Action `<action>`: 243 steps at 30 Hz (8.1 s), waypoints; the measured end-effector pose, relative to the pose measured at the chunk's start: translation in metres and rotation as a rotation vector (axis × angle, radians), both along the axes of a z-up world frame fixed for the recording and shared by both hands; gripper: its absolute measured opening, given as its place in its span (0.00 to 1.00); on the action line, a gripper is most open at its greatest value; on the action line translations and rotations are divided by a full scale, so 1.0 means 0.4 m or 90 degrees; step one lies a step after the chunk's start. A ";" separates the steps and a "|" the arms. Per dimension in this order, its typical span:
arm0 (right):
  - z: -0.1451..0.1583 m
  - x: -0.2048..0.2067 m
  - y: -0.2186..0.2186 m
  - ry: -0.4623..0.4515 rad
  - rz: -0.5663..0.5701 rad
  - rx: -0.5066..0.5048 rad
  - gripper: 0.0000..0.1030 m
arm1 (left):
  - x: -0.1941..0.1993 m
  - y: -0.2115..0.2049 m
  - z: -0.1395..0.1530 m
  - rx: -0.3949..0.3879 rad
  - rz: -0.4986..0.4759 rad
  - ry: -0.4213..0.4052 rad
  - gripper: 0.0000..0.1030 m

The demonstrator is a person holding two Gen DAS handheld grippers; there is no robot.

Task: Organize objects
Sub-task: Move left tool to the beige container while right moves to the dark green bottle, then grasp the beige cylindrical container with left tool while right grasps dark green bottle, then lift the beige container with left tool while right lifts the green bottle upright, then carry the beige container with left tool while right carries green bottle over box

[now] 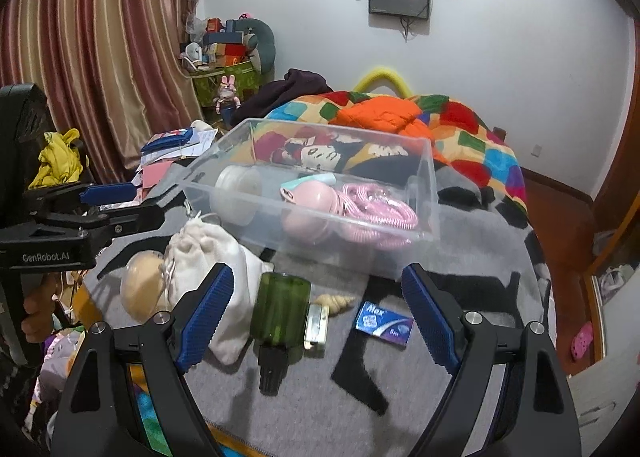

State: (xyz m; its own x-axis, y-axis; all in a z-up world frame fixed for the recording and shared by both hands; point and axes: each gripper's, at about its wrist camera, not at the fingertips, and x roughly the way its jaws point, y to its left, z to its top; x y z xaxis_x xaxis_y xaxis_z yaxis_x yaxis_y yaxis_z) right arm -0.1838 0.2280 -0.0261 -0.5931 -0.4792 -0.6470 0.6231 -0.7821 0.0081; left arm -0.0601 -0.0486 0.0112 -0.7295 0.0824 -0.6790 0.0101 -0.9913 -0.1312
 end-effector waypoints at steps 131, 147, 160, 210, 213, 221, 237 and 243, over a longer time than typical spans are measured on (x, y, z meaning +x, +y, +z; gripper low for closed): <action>-0.092 -0.079 0.015 -0.108 0.003 -0.073 0.25 | 0.021 0.040 -0.039 0.034 -0.014 0.015 0.86; -0.157 -0.123 -0.083 -0.191 0.026 -0.054 0.50 | 0.011 0.024 -0.059 0.045 -0.006 0.001 0.86; -0.173 -0.144 -0.127 -0.198 0.033 -0.043 0.37 | 0.011 0.020 -0.039 0.032 -0.005 0.017 0.86; 0.101 -0.226 -0.042 0.019 -0.032 -0.110 0.37 | -0.237 -0.021 0.075 -0.004 0.005 0.069 0.86; 0.089 -0.245 -0.055 0.020 -0.036 -0.101 0.37 | -0.274 -0.038 0.063 0.007 0.009 0.057 0.86; 0.038 -0.292 -0.084 0.006 -0.039 -0.071 0.37 | -0.349 -0.036 0.002 0.017 0.002 0.013 0.86; -0.038 -0.334 -0.130 -0.026 -0.026 -0.033 0.37 | -0.382 0.005 -0.042 -0.033 -0.011 -0.012 0.86; -0.055 -0.343 -0.135 -0.044 -0.024 -0.027 0.37 | -0.383 0.010 -0.048 -0.025 -0.020 -0.012 0.86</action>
